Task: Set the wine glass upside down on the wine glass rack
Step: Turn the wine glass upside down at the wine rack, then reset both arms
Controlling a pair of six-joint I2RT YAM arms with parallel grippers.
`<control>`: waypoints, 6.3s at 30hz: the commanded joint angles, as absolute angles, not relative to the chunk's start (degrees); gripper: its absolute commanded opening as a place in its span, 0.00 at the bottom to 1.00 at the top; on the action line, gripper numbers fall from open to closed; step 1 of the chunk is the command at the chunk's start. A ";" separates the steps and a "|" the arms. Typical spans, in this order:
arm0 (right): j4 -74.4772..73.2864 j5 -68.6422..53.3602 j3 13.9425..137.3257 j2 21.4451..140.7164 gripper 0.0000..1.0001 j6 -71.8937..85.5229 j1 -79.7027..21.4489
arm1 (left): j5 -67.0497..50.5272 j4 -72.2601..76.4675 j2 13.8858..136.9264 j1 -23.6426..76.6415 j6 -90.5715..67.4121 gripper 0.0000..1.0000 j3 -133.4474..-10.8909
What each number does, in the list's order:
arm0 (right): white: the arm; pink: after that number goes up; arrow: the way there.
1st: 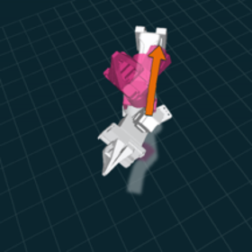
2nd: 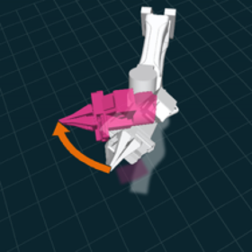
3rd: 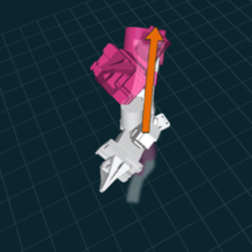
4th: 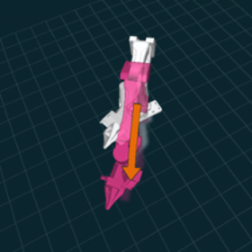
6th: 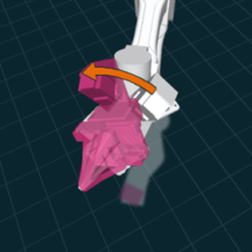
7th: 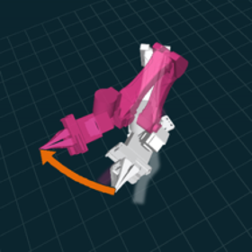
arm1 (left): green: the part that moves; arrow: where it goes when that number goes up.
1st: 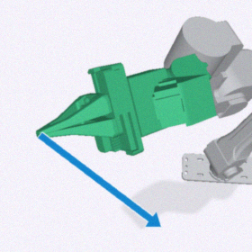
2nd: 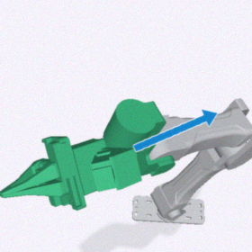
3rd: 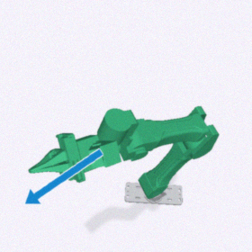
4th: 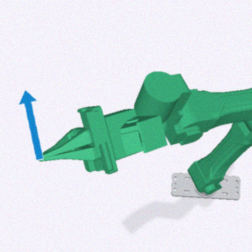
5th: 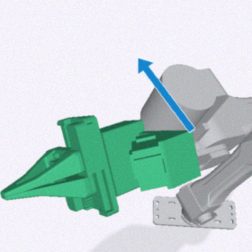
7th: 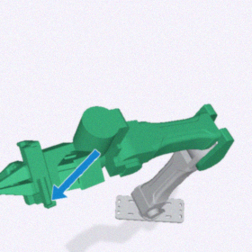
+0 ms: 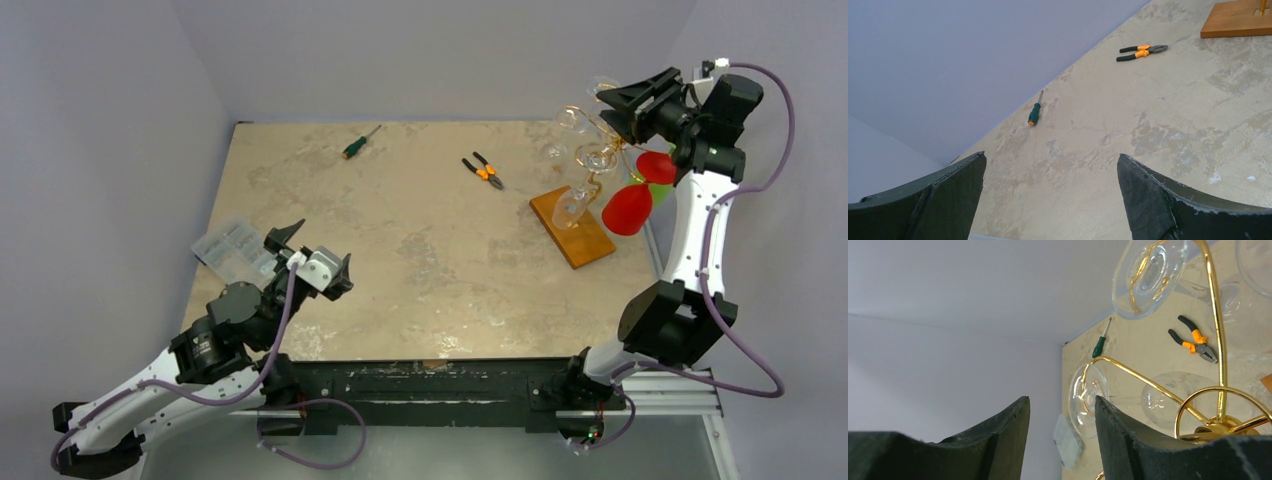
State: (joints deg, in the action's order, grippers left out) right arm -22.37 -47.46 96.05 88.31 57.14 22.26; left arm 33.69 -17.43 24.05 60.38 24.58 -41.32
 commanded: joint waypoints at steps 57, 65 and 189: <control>-4.90 -73.96 98.88 65.99 0.66 47.70 16.81 | 23.15 -16.78 22.60 47.45 13.00 1.00 -41.32; -26.57 -67.47 98.26 64.30 0.68 23.03 3.56 | 17.74 -19.65 27.37 40.12 7.36 1.00 -43.72; -19.12 -2.46 62.42 65.40 0.96 -12.03 -39.64 | 1.81 -25.82 40.58 17.13 -5.98 1.00 -47.99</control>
State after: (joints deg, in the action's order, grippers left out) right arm -18.81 -2.50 58.70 67.42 -11.60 -40.05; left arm 2.74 -26.70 41.01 17.58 -5.41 -45.54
